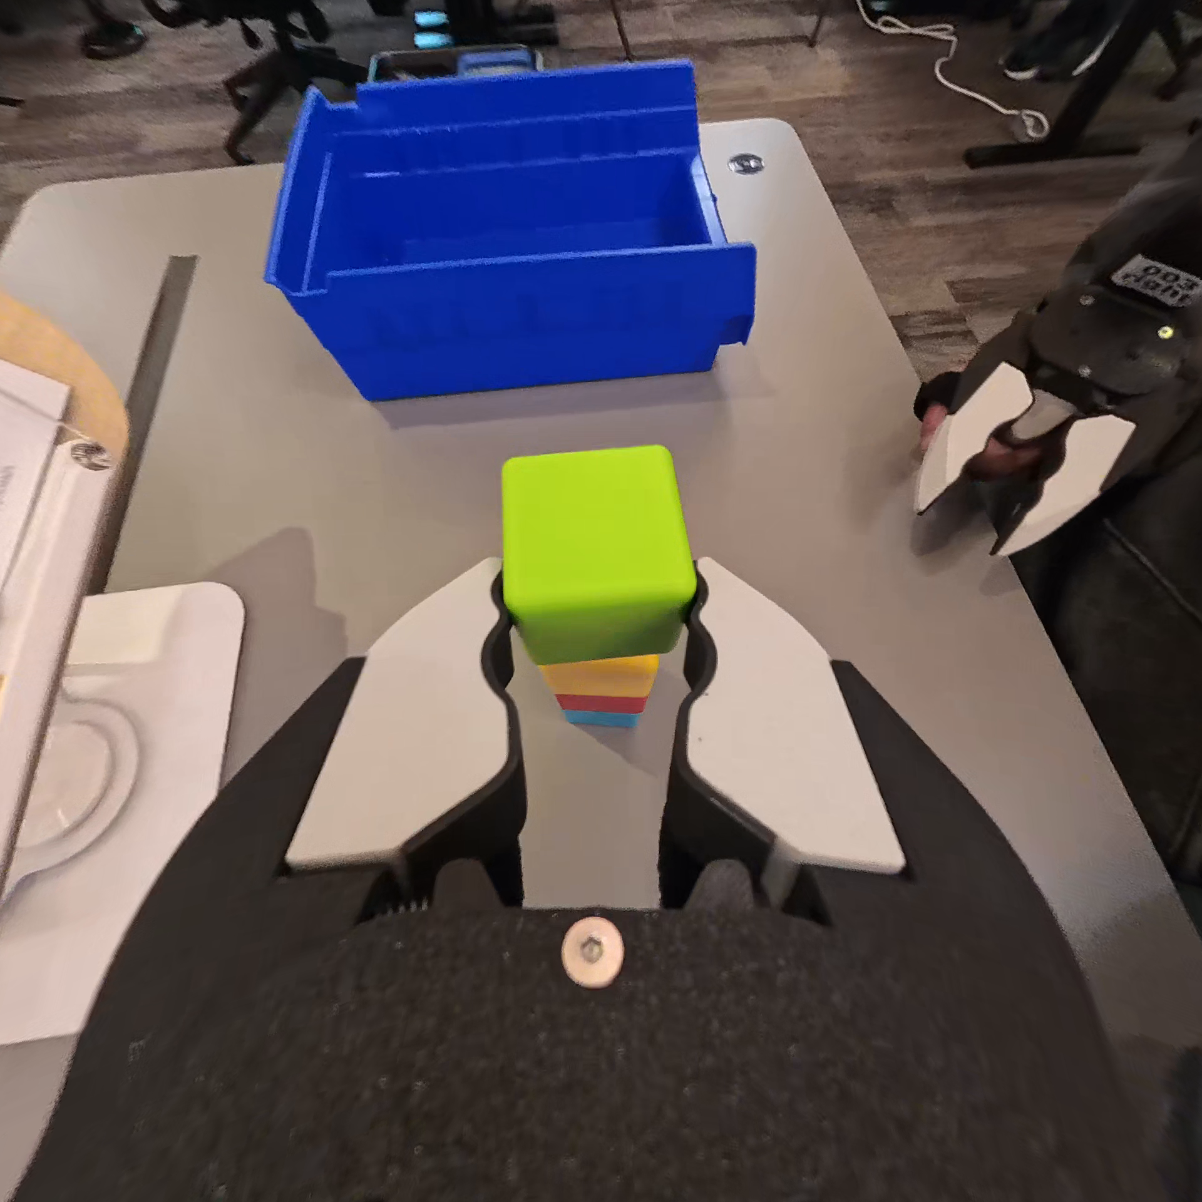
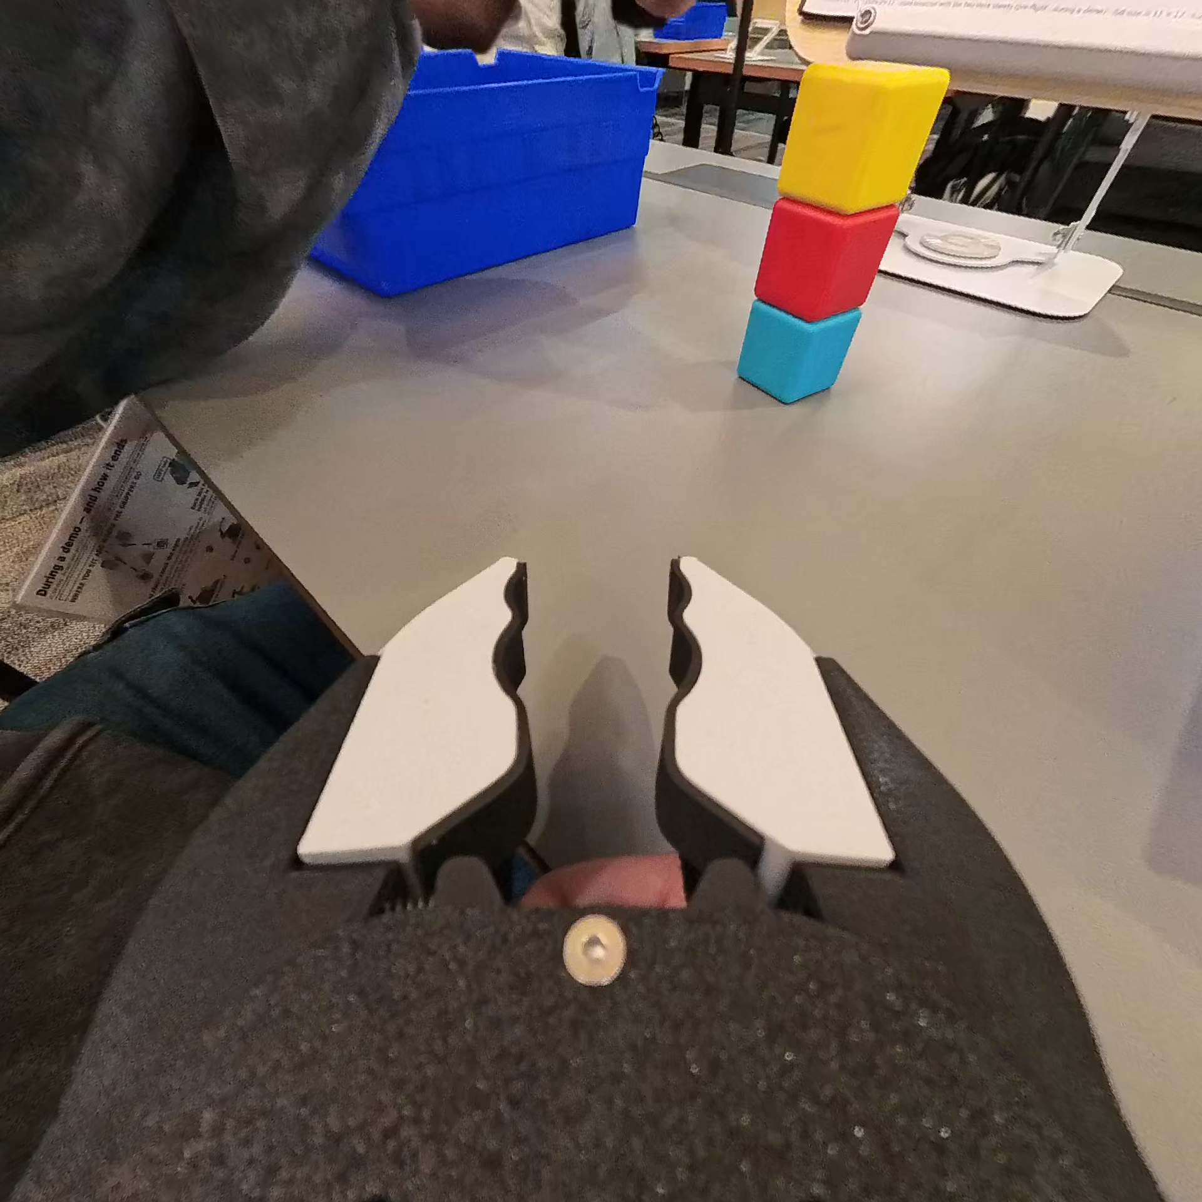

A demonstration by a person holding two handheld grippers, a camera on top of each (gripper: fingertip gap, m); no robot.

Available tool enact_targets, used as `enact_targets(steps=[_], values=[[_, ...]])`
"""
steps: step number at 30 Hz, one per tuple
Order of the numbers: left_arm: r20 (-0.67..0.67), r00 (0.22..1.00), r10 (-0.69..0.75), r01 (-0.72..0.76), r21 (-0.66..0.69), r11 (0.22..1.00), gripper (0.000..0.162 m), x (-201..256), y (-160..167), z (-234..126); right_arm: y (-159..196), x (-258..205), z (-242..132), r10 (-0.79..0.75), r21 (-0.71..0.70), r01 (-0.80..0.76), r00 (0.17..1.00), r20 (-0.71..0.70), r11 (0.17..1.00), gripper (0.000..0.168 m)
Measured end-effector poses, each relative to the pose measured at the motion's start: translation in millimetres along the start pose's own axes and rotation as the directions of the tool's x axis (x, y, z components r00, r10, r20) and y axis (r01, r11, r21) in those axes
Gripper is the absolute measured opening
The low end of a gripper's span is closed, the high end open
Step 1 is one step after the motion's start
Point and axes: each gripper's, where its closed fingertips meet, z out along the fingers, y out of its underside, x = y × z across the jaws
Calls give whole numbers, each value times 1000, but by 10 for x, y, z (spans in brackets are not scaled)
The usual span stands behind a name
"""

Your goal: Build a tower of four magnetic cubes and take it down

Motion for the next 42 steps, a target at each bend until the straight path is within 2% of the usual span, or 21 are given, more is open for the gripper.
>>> enact_targets(steps=[6,11,14,16,18,19,22,25,28,30,35,36,37,39,42], values=[[-56,998,-5,1,-80,997,50,22,166,184,-14,24,-10,26,9,-26,1000,1,1000,41],[-52,999,5,-7,-35,999,50,46,150,248,-11,17,-7,24,7,-24,1000,3,1000,41],[-26,999,-39,38,-22,999,50,57,143,271,-11,19,-11,28,8,-28,1000,4,1000,41],[24,998,-53,53,-24,998,59,51,158,282,-11,21,-12,30,8,-30,1000,4,1000,41],[134,990,-50,50,6,999,71,15,134,216,-13,22,-15,32,9,-32,999,4,999,41],[192,980,-56,51,32,998,71,14,106,144,-15,24,-17,34,10,-34,999,3,999,41],[393,912,-116,55,162,985,72,88,3,-193,-26,44,-30,39,17,-39,999,-5,999,41],[518,813,-265,90,337,937,71,355,-8,-497,-37,86,-45,55,26,-55,998,-17,998,41],[494,731,-471,176,530,829,72,808,138,-572,-57,146,-68,82,41,-80,996,-37,996,41],[450,704,-549,205,611,764,72,1157,290,-501,-72,188,-83,98,53,-95,994,-55,994,41],[472,610,-637,206,682,702,78,1772,768,-268,-104,242,-105,114,74,-108,990,-85,991,41],[483,610,-628,195,677,710,86,1857,763,-265,-102,244,-101,115,72,-109,989,-89,991,41],[520,592,-616,177,662,729,87,1900,755,-294,-97,246,-95,116,69,-110,989,-93,992,41],[593,542,-595,130,640,757,82,1942,774,-341,-86,258,-87,113,65,-106,988,-107,992,41],[630,540,-558,155,578,801,83,1955,831,-206,-87,273,-77,124,64,-117,985,-117,991,40]])
